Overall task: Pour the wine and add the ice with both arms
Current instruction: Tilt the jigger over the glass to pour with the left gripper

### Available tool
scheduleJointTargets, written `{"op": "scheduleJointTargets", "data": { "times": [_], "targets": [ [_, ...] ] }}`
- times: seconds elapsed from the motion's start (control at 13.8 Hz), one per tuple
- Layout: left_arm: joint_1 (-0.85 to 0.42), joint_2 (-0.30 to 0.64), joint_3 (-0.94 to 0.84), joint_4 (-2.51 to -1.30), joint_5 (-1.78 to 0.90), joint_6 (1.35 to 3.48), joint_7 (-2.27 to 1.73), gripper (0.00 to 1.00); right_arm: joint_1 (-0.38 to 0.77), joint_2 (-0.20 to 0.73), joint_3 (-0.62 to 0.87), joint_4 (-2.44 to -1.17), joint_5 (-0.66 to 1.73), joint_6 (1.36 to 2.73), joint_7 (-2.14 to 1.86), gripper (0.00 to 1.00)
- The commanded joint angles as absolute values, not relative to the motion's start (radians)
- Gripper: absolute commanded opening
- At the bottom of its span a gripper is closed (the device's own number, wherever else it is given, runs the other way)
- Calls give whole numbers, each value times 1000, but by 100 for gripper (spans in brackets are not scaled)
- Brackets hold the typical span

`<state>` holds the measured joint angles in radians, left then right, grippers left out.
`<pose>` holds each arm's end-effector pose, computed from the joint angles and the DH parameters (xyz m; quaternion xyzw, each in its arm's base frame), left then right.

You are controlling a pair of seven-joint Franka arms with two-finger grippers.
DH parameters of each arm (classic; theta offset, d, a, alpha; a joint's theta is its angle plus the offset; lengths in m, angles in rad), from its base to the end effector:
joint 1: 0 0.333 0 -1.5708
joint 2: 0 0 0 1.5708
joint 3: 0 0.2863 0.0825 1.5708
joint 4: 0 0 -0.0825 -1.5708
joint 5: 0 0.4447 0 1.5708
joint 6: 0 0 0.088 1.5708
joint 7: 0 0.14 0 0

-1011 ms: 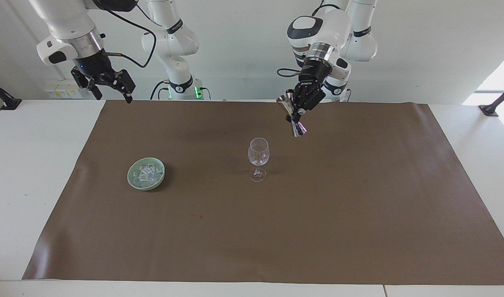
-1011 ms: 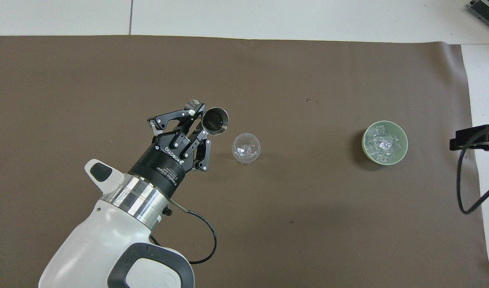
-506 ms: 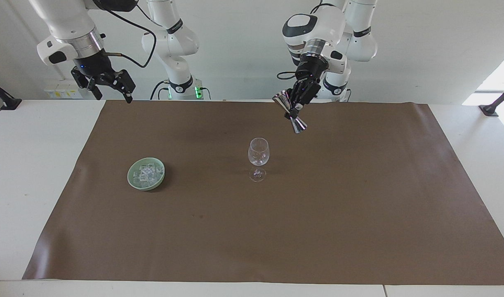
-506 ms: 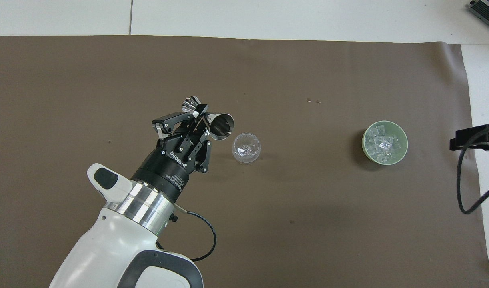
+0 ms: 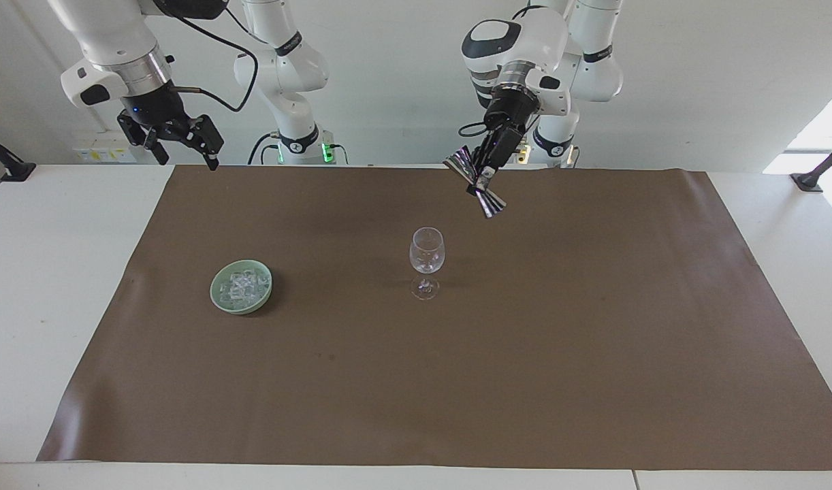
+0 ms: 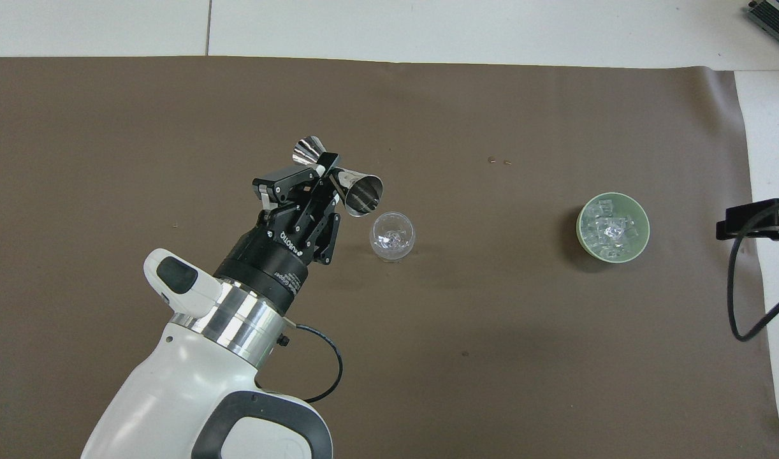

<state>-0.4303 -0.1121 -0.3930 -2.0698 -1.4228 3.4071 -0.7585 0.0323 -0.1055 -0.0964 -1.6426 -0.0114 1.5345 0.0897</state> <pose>0.4948 -0.3658 0.5096 0.5930 0.5574 0.1655 0.5571 0.5799 -0.0411 0.5833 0.9970 -0.0767 -0.0015 0.0006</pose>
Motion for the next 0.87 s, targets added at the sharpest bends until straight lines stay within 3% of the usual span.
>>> {"op": "scheduleJointTargets", "data": {
  "times": [0.0, 0.79],
  "targets": [
    [-451, -94, -385, -2040, -1431, 3438, -651, 0, 21, -121, -92, -1658, 11, 1536, 58, 100],
    [-451, -71, -384, -2000, -1430, 3438, -440, 0, 21, -121, -92, -1658, 12, 1536, 58, 100]
  ]
}}
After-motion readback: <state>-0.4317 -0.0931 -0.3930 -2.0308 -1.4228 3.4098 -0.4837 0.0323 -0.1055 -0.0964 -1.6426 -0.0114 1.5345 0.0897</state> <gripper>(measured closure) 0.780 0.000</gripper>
